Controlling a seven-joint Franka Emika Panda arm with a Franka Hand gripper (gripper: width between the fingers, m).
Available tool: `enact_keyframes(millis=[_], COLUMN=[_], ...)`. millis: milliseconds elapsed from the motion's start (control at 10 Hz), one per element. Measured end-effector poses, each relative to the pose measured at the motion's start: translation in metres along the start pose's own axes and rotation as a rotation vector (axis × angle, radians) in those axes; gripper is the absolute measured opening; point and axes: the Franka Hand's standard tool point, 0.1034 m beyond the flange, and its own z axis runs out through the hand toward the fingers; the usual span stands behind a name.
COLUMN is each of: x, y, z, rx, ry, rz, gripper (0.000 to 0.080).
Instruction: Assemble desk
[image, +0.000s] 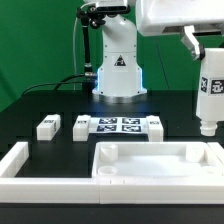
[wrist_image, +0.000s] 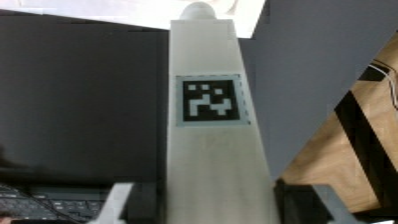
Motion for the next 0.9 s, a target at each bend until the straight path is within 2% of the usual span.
enact_keyframes(millis=[400, 600, 900], x=[-0.021, -0.022, -0.016], y=[-0.016, -0.014, 0.001], z=[0.035, 0.036, 0.035], rx=[0.022, 0.020, 0.007], ry=[-0.033, -0.036, -0.031], rz=[0.004, -0.002, -0.014], gripper=[0.0287, 0.0287, 0.0287])
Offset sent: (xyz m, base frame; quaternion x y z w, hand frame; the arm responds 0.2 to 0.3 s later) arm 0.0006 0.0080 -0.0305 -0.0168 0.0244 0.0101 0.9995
